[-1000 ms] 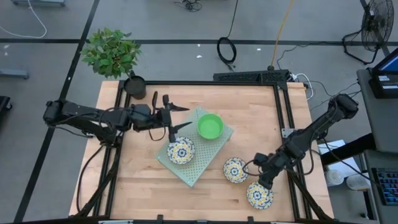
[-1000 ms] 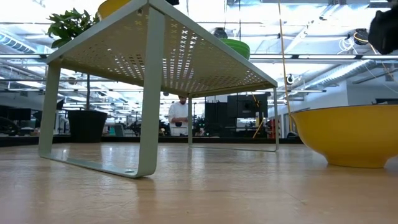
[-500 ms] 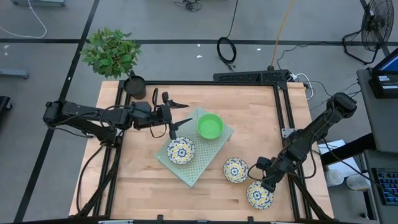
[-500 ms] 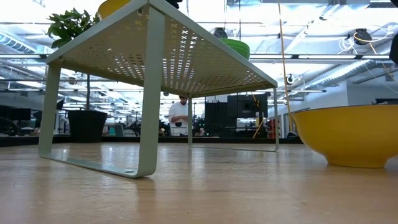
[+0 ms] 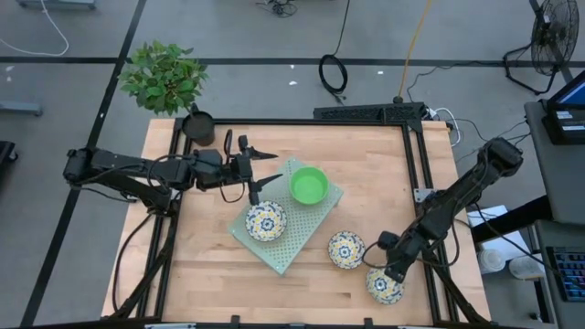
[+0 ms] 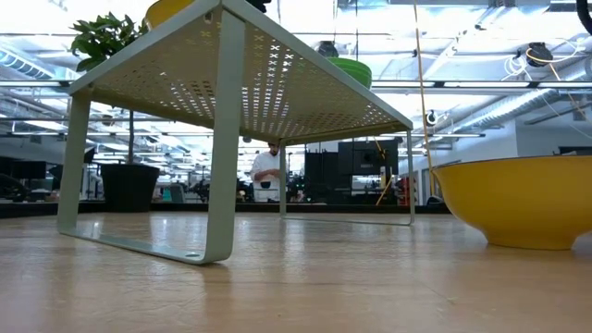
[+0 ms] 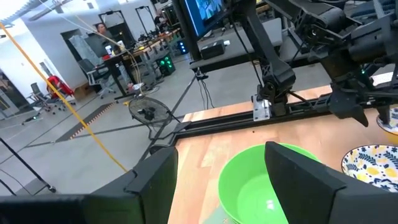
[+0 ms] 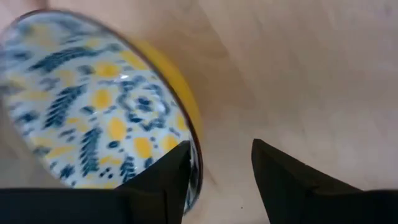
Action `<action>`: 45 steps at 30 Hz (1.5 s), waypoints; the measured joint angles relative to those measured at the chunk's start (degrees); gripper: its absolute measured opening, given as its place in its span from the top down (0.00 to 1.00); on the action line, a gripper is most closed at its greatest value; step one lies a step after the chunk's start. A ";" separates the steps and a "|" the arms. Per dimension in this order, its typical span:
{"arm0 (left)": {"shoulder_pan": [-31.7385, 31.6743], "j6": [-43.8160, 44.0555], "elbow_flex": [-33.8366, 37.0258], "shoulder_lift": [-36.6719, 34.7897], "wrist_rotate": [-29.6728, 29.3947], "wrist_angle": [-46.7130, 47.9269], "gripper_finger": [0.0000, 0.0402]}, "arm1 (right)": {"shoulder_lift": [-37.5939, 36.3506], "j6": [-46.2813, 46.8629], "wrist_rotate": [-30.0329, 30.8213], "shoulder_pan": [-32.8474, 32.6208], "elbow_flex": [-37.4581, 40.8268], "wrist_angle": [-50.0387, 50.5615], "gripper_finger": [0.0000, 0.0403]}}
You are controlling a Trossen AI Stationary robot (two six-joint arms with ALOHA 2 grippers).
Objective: Pick & Place Mini bowls
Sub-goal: Stack the bottom patterned bowl on the patterned bowl on the shelf
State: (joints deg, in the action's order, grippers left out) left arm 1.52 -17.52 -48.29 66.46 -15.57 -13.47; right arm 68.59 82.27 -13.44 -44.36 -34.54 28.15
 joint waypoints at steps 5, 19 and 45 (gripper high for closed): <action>0.00 0.00 0.00 0.00 0.00 0.00 0.39 | 0.64 -2.22 -0.22 0.00 0.00 -0.10 0.71; 0.00 -0.05 0.00 0.00 0.00 0.00 0.39 | -1.90 -9.68 0.19 1.67 0.00 4.67 0.99; 0.00 -0.81 -0.02 0.00 0.00 0.02 0.39 | -5.61 -11.23 19.26 2.80 -0.22 16.15 0.99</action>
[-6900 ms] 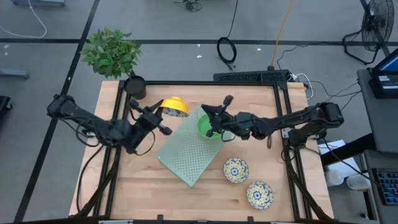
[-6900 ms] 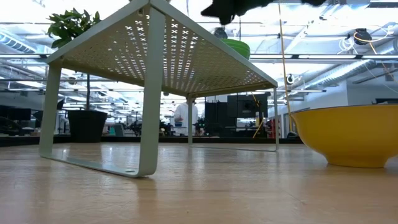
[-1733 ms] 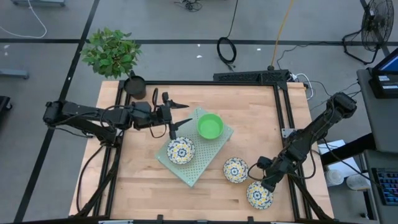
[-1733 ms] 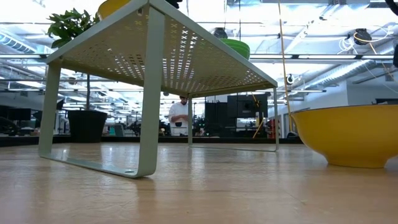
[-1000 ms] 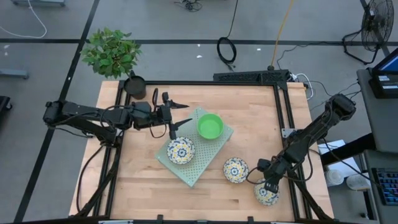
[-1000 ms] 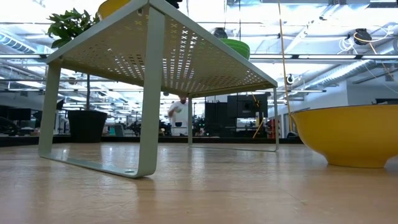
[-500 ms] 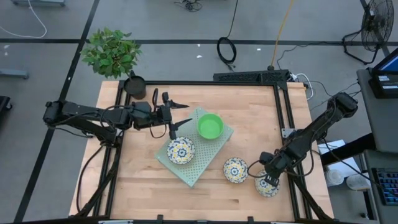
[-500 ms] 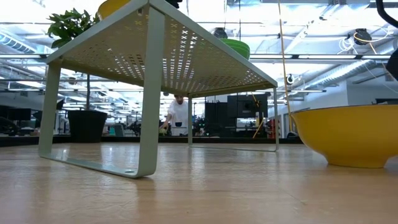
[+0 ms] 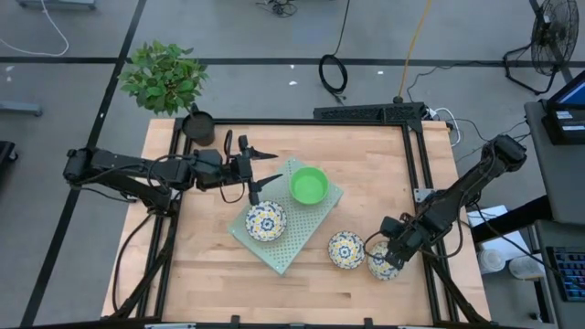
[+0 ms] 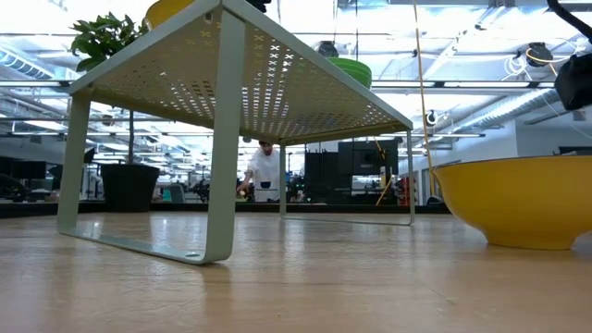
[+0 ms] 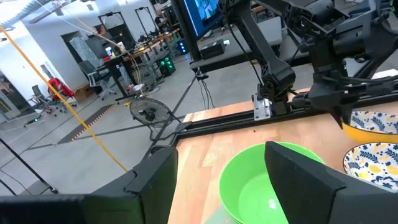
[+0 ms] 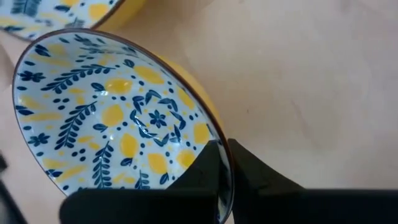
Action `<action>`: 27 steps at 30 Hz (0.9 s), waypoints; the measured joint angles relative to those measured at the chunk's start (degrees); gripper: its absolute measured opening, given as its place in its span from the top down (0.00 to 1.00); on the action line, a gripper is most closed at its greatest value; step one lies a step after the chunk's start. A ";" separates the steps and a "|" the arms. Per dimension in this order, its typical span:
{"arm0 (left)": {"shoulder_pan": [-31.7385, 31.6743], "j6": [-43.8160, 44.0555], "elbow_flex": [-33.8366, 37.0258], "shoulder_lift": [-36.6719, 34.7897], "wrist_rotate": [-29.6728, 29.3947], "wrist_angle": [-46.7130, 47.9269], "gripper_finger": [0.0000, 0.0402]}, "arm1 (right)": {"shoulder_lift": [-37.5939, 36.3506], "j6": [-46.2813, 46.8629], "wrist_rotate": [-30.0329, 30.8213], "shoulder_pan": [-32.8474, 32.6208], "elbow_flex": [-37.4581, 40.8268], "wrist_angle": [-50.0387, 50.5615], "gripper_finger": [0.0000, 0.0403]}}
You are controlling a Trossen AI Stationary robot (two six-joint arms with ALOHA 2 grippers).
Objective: Pick & Place Mini bowls
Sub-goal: Stack the bottom patterned bowl on the patterned bowl on the shelf
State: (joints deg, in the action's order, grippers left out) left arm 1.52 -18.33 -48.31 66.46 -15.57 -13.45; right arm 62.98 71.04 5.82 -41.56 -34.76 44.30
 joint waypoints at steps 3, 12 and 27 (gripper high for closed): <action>0.00 0.02 0.00 0.00 0.00 0.00 0.39 | 0.02 0.36 0.57 0.48 -0.03 1.26 0.99; 0.00 0.04 0.00 0.00 0.00 -0.01 0.39 | 0.07 7.96 10.31 4.19 0.02 8.61 0.99; 0.00 0.11 0.00 0.00 0.00 -0.09 0.39 | 0.19 10.88 35.33 10.62 4.27 13.67 1.00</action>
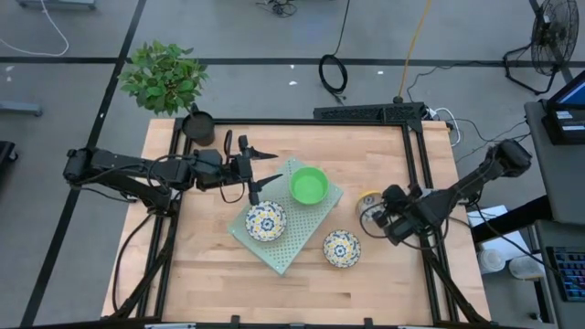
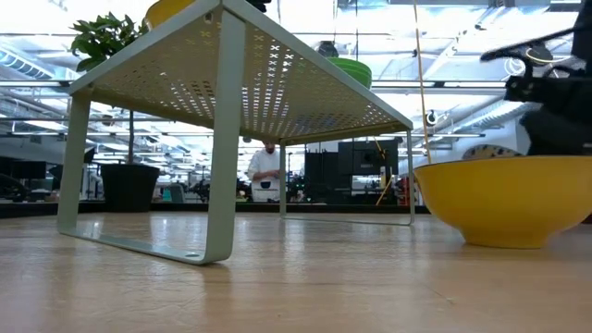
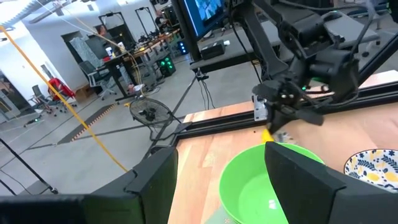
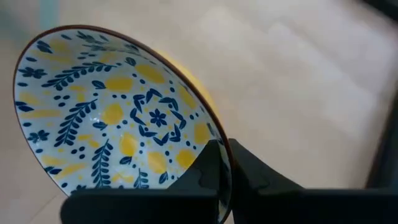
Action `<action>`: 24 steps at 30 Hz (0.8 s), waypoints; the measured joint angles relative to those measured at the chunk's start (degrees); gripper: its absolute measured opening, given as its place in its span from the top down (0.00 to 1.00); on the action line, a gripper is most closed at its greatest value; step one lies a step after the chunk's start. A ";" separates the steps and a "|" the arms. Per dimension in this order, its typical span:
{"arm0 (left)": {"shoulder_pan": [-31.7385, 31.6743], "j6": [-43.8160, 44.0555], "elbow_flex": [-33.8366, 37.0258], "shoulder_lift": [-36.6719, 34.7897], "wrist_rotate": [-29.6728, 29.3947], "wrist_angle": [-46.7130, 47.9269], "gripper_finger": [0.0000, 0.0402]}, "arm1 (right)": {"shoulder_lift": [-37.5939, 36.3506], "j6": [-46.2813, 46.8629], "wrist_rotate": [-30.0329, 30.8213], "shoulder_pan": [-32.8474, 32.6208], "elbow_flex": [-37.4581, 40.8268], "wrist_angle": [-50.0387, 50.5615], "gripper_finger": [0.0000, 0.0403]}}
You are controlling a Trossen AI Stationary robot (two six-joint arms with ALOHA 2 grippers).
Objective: Pick & Place Mini bowls
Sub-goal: Stack the bottom patterned bowl on the patterned bowl on the shelf
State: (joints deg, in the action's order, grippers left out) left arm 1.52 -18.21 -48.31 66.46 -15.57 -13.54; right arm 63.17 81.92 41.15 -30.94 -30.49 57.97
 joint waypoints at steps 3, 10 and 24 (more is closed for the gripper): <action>0.00 -0.01 0.00 0.00 0.00 0.00 0.39 | -0.08 1.65 3.77 2.21 2.74 -0.23 1.00; 0.00 -0.03 0.00 0.00 0.00 0.00 0.39 | -0.02 1.74 11.19 5.45 5.17 -2.18 1.00; 0.00 -0.03 0.00 0.00 0.00 -0.09 0.39 | 0.03 -9.14 36.58 11.81 5.24 -11.81 1.00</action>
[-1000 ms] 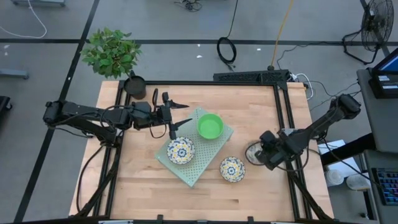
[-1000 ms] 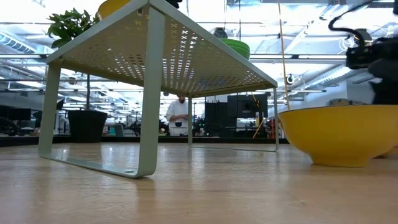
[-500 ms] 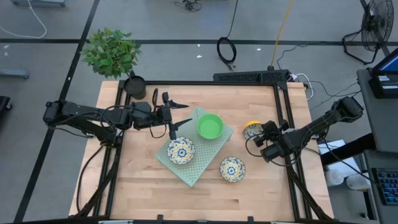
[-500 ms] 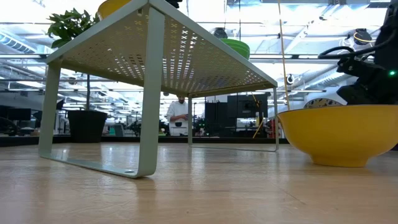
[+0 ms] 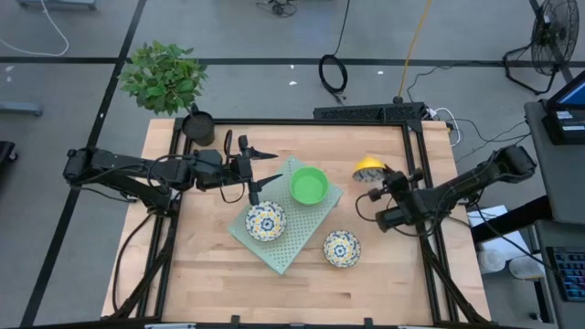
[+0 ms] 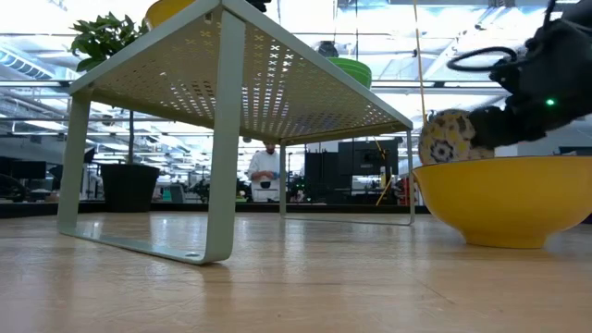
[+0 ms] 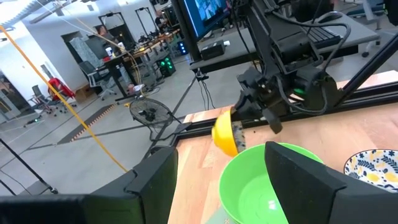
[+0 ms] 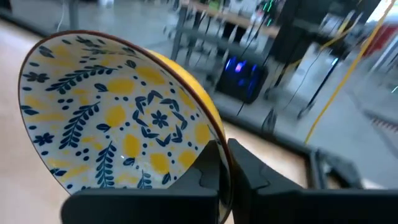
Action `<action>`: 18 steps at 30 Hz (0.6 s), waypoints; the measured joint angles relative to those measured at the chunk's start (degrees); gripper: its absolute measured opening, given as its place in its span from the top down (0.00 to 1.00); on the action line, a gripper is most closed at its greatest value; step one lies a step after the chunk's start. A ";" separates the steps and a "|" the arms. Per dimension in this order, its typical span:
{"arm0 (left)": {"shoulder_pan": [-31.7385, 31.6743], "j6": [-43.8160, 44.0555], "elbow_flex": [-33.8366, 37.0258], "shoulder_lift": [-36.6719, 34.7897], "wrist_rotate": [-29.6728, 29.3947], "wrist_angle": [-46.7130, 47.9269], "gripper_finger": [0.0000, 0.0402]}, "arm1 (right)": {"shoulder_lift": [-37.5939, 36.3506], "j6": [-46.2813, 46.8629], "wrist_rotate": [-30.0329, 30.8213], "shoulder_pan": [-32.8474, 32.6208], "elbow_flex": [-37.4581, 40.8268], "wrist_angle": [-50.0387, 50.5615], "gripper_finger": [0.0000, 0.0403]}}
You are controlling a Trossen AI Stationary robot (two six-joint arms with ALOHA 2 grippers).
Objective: Pick & Place Mini bowls
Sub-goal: Stack the bottom patterned bowl on the patterned bowl on the shelf
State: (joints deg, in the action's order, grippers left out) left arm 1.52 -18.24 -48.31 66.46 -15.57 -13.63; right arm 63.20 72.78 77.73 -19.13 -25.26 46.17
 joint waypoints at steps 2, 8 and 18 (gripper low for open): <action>0.00 0.00 0.00 0.00 0.00 -0.19 0.39 | 0.00 -4.72 3.24 1.21 -0.02 -3.59 1.00; 0.00 -0.08 0.00 0.00 0.00 -0.43 0.39 | -0.02 -27.50 6.52 5.30 -0.09 -18.81 1.00; 0.00 -1.03 0.00 0.02 0.02 -2.86 0.39 | -0.07 -76.34 5.81 10.35 -0.13 -58.48 1.00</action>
State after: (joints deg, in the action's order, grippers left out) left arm 1.52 -19.27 -48.31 66.48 -15.55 -16.49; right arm 63.13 -3.56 83.54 -8.77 -25.39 -12.31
